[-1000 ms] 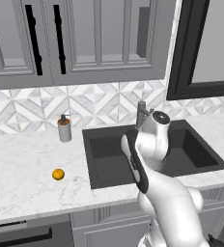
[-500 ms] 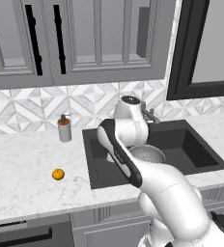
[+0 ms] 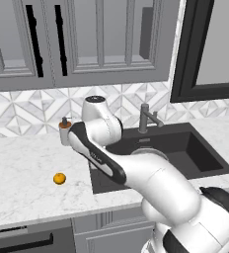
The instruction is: Put the colander in the sink, put the tangerine in the colander, and turn on the sink faucet and pour water over the colander.
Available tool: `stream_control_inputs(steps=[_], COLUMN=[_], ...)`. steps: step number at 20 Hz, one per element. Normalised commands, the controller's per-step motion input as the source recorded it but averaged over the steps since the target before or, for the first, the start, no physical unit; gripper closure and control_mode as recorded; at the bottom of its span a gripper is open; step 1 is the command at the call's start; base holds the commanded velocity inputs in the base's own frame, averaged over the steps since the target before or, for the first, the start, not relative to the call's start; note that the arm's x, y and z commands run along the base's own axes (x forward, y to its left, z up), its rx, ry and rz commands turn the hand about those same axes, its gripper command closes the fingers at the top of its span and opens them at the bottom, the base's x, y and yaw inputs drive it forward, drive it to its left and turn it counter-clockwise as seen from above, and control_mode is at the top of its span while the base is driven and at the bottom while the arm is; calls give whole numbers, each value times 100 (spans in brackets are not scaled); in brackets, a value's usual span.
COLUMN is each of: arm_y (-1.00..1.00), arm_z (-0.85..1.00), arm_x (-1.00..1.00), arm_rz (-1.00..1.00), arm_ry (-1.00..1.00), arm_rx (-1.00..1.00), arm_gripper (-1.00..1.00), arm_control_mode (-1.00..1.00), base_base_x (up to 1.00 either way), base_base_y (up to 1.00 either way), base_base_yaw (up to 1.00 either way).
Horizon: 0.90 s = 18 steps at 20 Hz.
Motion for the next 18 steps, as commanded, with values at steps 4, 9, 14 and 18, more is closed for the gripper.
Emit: stream_control_inputs(steps=[4,9,14,18], arm_y=[24,17,28,43], arm_z=[-24,-20,-17,-16], arm_x=[2,30,10,0], arm_rz=[57,69,70,59], arm_ry=[0,3,1,0], arm_rx=[0,0,0,0], arm_gripper=[-100,-100,-100,-100], arm_control_mode=[-100,-100,-100,-100], base_base_x=[0,0,0,0], base_base_y=[0,0,0,0], base_base_yaw=[0,0,0,0])
